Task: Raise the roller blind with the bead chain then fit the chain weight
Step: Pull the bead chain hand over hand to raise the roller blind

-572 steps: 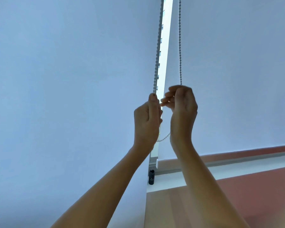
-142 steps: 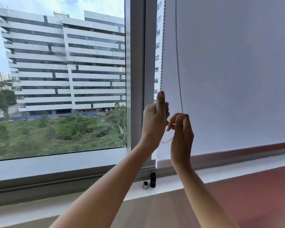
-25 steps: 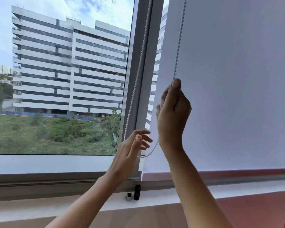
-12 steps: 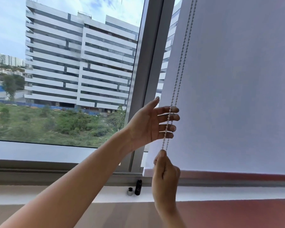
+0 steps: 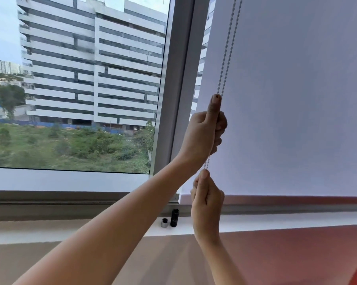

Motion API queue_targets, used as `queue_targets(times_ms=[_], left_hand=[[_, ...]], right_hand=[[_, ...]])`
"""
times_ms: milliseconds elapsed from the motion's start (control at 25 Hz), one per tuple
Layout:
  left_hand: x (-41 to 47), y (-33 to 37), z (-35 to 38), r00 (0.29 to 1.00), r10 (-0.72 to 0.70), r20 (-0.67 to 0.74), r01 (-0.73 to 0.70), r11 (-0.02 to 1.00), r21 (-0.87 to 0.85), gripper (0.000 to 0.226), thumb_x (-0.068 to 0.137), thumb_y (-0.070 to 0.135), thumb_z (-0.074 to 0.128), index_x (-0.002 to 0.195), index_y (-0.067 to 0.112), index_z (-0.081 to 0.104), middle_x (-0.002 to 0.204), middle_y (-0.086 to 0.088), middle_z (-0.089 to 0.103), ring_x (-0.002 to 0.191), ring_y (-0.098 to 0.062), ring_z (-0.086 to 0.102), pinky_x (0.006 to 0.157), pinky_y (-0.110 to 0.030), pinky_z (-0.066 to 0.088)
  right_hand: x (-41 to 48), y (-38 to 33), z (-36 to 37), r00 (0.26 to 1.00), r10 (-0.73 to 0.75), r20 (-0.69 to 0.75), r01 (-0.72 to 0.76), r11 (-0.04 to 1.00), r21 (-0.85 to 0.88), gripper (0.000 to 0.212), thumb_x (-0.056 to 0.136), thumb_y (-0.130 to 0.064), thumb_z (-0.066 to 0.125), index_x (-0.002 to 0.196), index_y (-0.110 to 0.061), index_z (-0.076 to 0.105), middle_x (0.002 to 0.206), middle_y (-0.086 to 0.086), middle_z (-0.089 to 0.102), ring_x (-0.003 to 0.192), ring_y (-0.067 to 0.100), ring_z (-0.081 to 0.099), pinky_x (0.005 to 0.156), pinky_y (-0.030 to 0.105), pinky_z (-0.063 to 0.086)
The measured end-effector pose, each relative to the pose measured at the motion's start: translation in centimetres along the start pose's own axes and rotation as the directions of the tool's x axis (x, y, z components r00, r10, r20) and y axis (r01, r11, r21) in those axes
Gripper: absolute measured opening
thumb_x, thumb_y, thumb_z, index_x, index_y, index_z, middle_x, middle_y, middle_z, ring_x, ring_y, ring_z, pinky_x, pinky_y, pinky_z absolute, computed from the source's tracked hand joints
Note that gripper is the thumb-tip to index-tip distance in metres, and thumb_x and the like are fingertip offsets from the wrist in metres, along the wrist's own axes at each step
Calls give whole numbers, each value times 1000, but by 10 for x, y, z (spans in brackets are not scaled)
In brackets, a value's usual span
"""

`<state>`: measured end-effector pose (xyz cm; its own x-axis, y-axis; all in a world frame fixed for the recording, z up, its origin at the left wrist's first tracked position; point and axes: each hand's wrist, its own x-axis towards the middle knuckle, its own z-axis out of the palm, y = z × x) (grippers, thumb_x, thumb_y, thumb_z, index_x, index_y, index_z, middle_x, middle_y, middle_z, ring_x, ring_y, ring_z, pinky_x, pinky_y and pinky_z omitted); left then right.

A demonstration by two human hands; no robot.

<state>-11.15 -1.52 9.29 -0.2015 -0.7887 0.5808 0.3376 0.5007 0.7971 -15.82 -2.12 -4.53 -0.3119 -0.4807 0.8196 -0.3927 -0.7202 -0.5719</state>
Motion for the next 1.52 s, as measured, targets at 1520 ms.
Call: queue_targets(times_ms=[1520], left_hand=[[-63, -65, -58, 997, -73, 39, 66, 987, 147, 51, 84, 59, 34, 50, 22, 28, 44, 13, 22, 38, -7, 16, 37, -16, 16]], right_hand=[[153, -124, 43, 897, -314, -312, 333, 943, 8, 33, 101, -13, 41, 69, -7, 48, 61, 28, 53, 56, 42, 47, 53, 41, 41]])
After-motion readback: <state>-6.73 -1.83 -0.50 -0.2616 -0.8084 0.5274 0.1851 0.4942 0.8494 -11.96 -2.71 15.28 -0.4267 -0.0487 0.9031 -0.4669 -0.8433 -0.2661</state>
